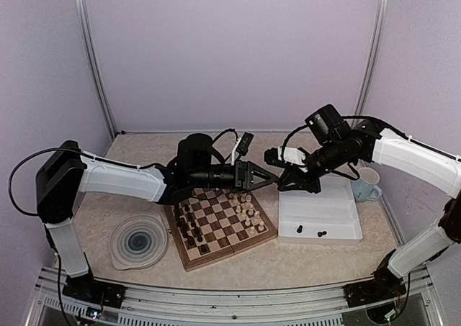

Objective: Set up the chess pieces on the board
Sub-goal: Pass from the right arm to the left

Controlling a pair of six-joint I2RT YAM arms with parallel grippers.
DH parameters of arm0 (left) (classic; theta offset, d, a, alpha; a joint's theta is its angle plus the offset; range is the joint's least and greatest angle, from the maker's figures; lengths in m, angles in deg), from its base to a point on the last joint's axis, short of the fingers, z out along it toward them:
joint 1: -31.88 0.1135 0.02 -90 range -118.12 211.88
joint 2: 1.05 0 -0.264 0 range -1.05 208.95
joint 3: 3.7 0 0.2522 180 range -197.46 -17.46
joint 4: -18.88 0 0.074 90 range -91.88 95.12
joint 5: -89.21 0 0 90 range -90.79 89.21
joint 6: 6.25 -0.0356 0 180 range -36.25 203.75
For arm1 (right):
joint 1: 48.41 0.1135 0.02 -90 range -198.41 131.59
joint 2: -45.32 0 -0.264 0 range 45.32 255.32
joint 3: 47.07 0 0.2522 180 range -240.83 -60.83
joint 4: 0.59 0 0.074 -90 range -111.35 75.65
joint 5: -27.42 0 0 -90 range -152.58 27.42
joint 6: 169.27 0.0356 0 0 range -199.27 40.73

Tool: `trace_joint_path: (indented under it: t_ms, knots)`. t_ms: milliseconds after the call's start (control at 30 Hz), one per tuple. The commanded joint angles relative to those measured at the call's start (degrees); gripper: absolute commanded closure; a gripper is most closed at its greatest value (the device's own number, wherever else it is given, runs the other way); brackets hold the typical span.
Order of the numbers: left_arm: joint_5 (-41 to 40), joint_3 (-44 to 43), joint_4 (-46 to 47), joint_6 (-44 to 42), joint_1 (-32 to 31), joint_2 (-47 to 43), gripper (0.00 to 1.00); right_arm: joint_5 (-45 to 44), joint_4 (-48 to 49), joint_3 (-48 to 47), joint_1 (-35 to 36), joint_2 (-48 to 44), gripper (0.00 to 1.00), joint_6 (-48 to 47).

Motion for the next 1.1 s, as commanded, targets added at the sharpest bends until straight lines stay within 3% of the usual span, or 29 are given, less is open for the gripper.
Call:
trace_joint_path:
  t_ms: [0, 267, 533, 800, 1067]
  knots:
    - [-1.7, -2.9, -4.1, -3.7, -0.8, 1.3, 0.61, 0.2, -1.1, -0.5, -0.5, -0.1, 0.90, -0.7]
    - [-4.4, -5.5, -9.2, -5.5, -1.4, 2.3, 0.57, 0.5, -2.3, -1.5, -0.5, 1.6, 0.90, -0.8]
    - [-4.0, -6.7, -11.4, -4.3, -0.9, 3.9, 0.65, 0.0, -2.6, -2.0, -0.5, 1.9, 0.89, -0.4]
    - [-2.6, -7.7, -11.9, -4.1, -1.1, 5.0, 0.61, -0.4, -2.3, -2.3, -0.5, 2.4, 0.88, 0.2]
    - [-1.7, -5.2, -9.6, -1.9, 0.1, 4.5, 0.83, -2.1, -2.0, -2.6, -0.6, 1.3, 0.86, 0.8]
